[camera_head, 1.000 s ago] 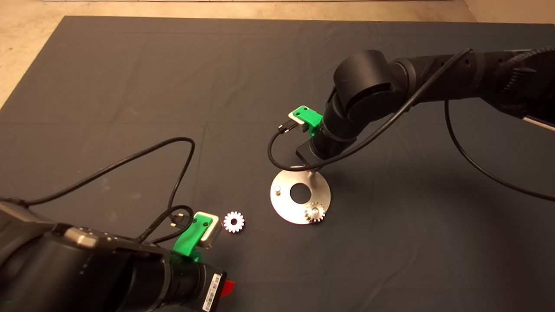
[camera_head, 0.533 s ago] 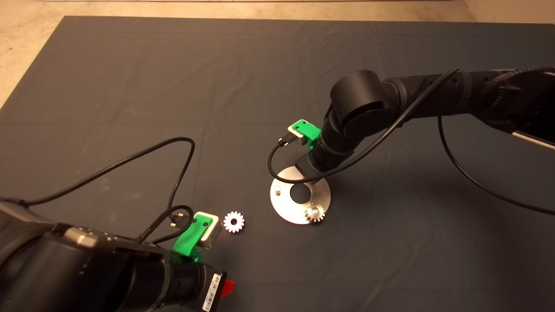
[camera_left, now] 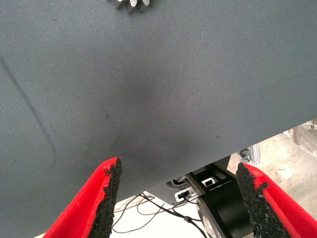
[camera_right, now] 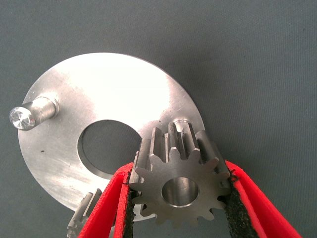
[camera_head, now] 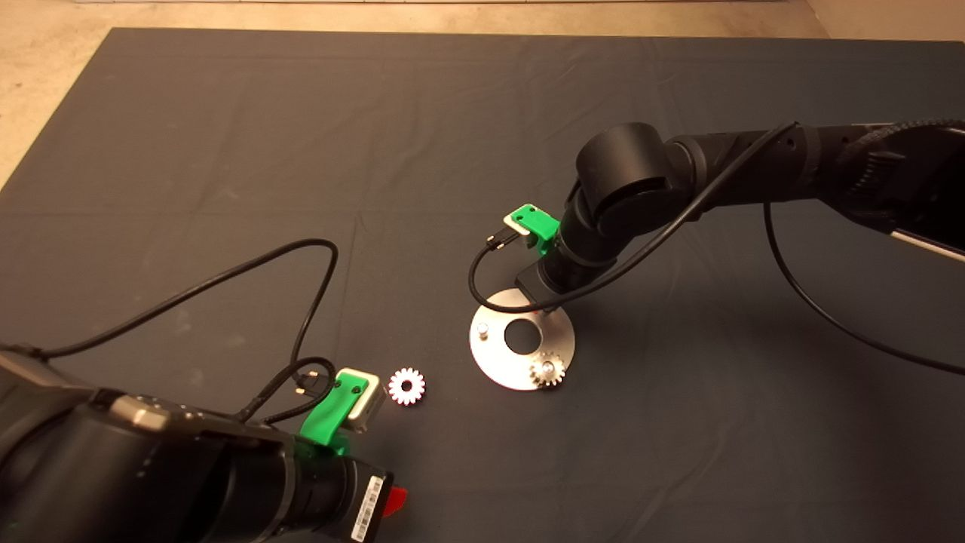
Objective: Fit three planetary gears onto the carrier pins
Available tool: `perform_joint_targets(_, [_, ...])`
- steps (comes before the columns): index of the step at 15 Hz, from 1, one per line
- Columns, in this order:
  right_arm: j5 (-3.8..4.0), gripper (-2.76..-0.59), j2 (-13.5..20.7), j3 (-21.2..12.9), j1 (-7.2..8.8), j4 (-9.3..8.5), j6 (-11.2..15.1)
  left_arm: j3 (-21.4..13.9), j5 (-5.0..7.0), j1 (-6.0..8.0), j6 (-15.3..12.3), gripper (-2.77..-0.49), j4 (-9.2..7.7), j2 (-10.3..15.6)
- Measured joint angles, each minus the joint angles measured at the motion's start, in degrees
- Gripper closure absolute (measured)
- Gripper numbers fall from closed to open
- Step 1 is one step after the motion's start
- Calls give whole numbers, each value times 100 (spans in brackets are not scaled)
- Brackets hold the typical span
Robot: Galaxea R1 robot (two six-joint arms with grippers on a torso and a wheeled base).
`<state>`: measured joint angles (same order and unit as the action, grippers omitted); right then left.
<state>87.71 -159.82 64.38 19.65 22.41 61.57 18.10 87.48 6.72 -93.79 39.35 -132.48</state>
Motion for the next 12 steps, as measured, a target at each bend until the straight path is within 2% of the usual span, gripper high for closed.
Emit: perform_joint_targets(12, [-1,-103,30,9,0,34,-4,0,0,0,-1,-162,0,67])
